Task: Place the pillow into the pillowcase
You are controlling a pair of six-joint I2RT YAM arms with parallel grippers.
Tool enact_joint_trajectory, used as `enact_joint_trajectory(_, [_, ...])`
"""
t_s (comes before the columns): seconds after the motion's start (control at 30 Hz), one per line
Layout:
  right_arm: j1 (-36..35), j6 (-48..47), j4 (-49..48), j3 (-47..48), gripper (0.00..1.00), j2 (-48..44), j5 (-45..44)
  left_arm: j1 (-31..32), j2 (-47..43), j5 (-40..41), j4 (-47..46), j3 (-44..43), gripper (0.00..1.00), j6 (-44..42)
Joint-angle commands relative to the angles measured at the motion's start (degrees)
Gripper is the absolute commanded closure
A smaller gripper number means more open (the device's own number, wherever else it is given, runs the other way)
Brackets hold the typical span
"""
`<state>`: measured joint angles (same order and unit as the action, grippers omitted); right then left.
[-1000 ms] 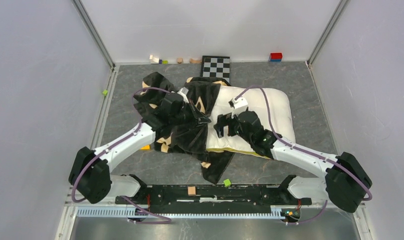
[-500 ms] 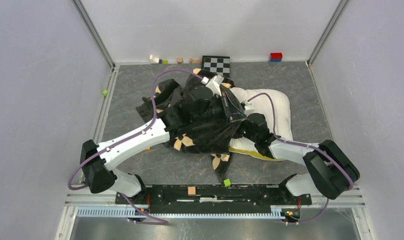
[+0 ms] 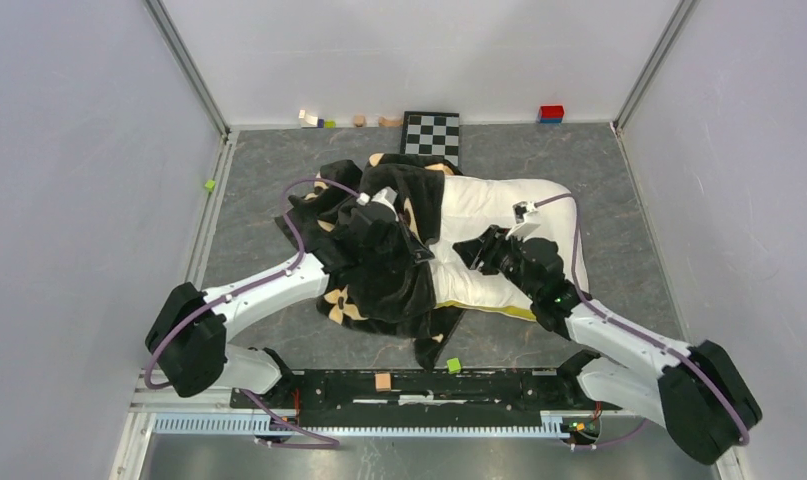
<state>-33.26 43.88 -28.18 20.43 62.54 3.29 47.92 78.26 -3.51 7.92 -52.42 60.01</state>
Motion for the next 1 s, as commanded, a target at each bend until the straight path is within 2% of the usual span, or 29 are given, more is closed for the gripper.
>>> enact_joint_trajectory(0.0, [0.03, -7.96, 14.86, 7.82, 0.38, -6.10, -10.10, -4.71, 1.03, 0.02, -4.43, 0.82, 0.97, -3.54])
enact_joint_trajectory(0.1, [0.24, -14.73, 27.61, 13.95, 0.14, -7.83, -21.62, -6.63, 3.22, -1.93, -4.09, 0.46, 0.98, -4.95])
enact_joint_trajectory(0.2, [2.12, -17.87, 38.45, 16.79, 0.02, -8.84, -33.01, -7.04, 4.09, -2.84, -3.70, -0.28, 0.97, -5.76])
enact_joint_trajectory(0.27, [5.44, -18.59, 40.88, 16.36, 0.02, -10.56, -34.87, -7.05, 4.79, -3.90, -3.24, -1.36, 0.98, -6.28])
enact_joint_trajectory(0.43, [17.38, -20.62, 43.52, 14.04, 0.02, -11.51, -31.71, -7.08, 5.65, -4.97, -1.63, -3.50, 0.97, -7.79])
enact_joint_trajectory(0.53, [26.02, -22.07, 42.24, 10.76, 0.02, -10.42, -24.69, -7.05, 5.74, -4.84, -0.40, -4.65, 0.98, -8.88])
enact_joint_trajectory(0.7, [29.40, -22.80, 37.51, 5.36, 0.03, -5.12, -12.63, -6.97, 7.40, -5.17, 0.56, -7.61, 0.98, -9.85])
enact_joint_trajectory(0.77, [29.19, -21.13, 33.72, 2.97, 0.14, -3.29, -4.20, -6.15, 9.51, -6.45, 0.34, -10.21, 0.98, -9.65])
enact_joint_trajectory(0.8, [28.37, -19.30, 30.39, 1.41, 0.23, -3.25, -0.58, -5.28, 10.69, -6.72, 0.42, -12.11, 0.98, -9.72])
enact_joint_trajectory(0.83, [26.25, -17.43, 27.92, 0.76, 0.38, -3.52, 1.69, -3.83, 12.07, -6.77, 0.68, -14.01, 0.97, -9.97])
enact_joint_trajectory(0.9, [20.04, -14.20, 26.06, 2.36, 0.69, -3.48, 0.93, -0.33, 15.43, -6.71, 2.00, -19.17, 0.98, -10.60])
enact_joint_trajectory(0.97, [13.91, -11.84, 26.16, 5.99, 0.86, -2.92, -1.12, 3.07, 19.10, -6.78, 3.91, -25.56, 0.98, -11.29])
